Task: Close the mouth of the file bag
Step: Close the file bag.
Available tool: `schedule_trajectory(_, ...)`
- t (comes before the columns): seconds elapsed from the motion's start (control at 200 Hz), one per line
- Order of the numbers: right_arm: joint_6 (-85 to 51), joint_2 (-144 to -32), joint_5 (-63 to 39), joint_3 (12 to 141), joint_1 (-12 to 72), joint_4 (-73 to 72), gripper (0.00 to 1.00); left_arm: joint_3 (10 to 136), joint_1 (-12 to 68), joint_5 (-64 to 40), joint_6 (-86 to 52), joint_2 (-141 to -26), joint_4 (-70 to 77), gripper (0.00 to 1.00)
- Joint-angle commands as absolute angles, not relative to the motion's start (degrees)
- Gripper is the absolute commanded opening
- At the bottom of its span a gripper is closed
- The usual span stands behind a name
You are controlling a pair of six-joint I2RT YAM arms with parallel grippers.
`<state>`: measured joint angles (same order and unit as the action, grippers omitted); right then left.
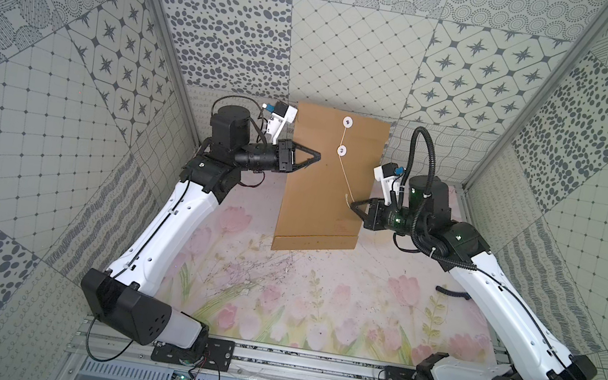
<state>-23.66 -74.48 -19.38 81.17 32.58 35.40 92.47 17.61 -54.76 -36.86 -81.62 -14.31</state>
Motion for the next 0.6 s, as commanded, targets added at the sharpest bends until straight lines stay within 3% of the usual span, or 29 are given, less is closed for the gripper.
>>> schedule_trajectory(0.0,-24.77,-73.80,-17.12,79.71,31.29,33.96,0.00,93.35,17.05,-55.81,-35.67,-80.76,-11.39,0.00)
schedule_trajectory(0.4,-26.83,-75.86,-16.67,82.13,27.82,33.09,0.00,91.94,17.10,-61.07,-36.43,-79.41,-9.05,0.00)
schedule_trajectory(0.595,-25.25,-77.68,-14.90,86.24,26.23,35.50,0.00,91.37,17.88,-62.72,-31.12,-78.76,-15.26,0.00)
